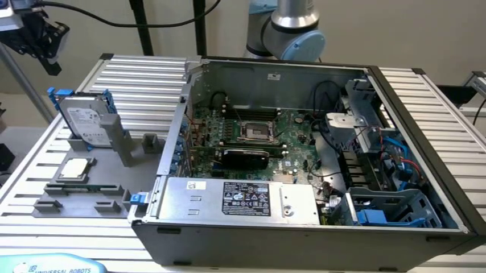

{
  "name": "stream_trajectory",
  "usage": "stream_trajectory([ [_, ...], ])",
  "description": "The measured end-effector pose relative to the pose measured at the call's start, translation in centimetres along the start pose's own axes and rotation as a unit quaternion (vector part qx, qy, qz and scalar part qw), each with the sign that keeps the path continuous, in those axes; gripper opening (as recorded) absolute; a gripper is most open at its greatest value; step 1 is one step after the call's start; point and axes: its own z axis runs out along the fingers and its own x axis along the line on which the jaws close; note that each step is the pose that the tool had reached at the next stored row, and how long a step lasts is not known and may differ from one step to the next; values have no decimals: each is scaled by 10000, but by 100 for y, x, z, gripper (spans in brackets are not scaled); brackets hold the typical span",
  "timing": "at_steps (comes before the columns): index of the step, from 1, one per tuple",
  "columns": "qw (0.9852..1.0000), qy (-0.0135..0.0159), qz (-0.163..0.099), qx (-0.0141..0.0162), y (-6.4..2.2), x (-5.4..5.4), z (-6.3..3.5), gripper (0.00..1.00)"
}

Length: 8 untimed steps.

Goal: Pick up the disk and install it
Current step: 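Reach for the disk, then pick up the disk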

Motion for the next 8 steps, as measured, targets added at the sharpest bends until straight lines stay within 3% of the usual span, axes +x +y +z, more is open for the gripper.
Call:
stream_trajectory([
  [8, 10000, 0, -1, 0, 0, 6, 1, 11],
])
